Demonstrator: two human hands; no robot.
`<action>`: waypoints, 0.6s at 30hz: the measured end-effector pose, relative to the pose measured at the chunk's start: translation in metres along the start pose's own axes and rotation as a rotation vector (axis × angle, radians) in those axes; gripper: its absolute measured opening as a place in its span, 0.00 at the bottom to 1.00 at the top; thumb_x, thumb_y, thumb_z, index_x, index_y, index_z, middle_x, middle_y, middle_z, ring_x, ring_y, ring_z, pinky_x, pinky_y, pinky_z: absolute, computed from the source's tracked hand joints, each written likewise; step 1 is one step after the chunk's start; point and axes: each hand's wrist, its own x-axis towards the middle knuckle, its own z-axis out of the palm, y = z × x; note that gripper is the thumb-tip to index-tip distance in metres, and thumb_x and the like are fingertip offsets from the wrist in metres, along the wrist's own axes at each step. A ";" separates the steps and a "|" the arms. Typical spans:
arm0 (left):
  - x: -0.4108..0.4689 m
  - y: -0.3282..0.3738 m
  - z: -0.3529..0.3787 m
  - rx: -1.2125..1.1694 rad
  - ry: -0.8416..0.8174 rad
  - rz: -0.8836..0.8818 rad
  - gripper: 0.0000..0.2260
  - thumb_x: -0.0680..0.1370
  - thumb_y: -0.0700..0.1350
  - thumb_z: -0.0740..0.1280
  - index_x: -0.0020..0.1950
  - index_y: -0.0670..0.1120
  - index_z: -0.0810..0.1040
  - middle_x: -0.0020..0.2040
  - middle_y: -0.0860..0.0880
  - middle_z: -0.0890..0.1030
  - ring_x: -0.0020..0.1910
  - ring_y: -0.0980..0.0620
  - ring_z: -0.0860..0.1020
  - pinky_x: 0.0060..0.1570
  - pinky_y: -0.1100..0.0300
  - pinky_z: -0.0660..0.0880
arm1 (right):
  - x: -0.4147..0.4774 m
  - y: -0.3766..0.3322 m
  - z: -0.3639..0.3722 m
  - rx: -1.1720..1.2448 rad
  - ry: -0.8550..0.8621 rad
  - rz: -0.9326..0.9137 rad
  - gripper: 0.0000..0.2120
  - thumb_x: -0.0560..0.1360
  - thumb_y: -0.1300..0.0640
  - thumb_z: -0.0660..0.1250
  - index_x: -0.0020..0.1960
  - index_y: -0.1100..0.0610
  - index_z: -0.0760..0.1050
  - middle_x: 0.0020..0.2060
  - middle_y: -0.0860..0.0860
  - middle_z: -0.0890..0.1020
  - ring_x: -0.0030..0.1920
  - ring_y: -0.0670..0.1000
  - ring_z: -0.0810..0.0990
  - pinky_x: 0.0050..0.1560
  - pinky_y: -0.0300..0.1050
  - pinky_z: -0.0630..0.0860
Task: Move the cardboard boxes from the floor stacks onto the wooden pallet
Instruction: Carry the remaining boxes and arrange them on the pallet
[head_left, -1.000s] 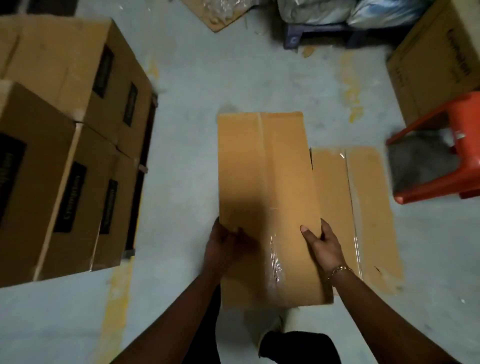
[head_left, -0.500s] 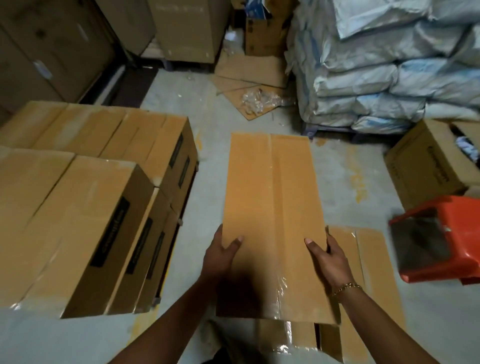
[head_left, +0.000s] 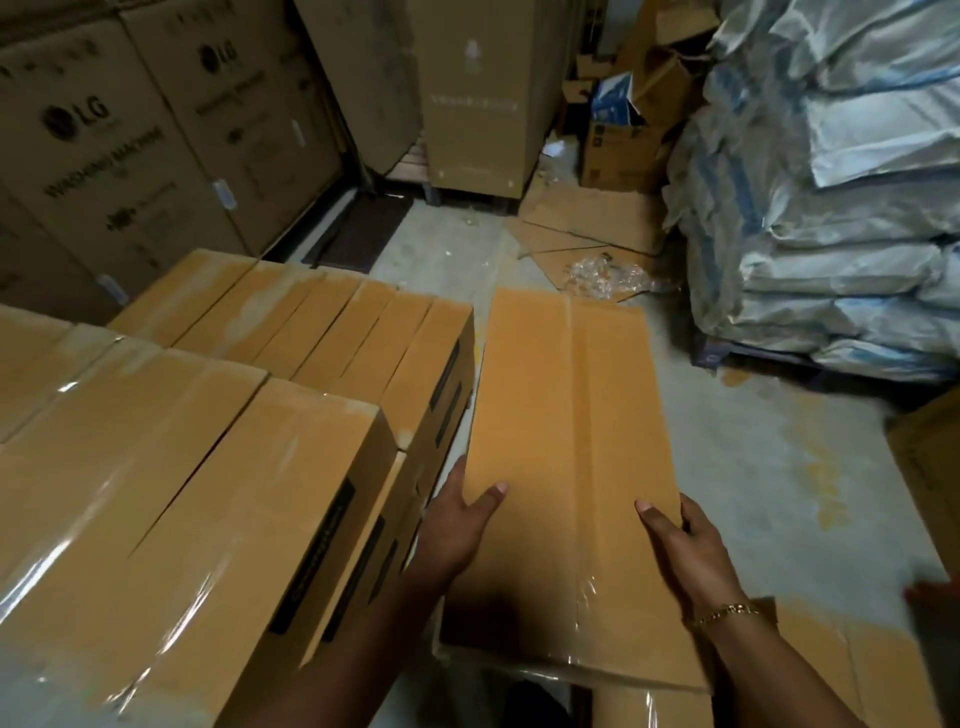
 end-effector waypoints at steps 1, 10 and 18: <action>0.013 0.002 -0.003 -0.012 0.005 -0.006 0.28 0.79 0.61 0.68 0.77 0.56 0.68 0.69 0.56 0.77 0.66 0.54 0.76 0.69 0.48 0.72 | 0.011 -0.009 0.006 -0.002 -0.010 -0.013 0.23 0.76 0.41 0.71 0.69 0.45 0.74 0.56 0.43 0.81 0.54 0.48 0.80 0.59 0.53 0.78; 0.171 0.055 0.000 -0.080 0.032 -0.008 0.21 0.81 0.57 0.68 0.71 0.67 0.65 0.59 0.69 0.76 0.58 0.72 0.74 0.52 0.77 0.70 | 0.173 -0.102 0.036 -0.084 -0.057 -0.074 0.21 0.77 0.42 0.71 0.67 0.47 0.75 0.55 0.45 0.82 0.55 0.50 0.81 0.59 0.51 0.76; 0.320 0.126 -0.002 -0.097 0.170 -0.029 0.30 0.78 0.63 0.69 0.77 0.58 0.67 0.66 0.57 0.79 0.62 0.56 0.79 0.64 0.55 0.76 | 0.332 -0.228 0.059 -0.215 -0.135 -0.135 0.23 0.77 0.40 0.70 0.68 0.45 0.73 0.56 0.46 0.82 0.56 0.53 0.81 0.61 0.57 0.78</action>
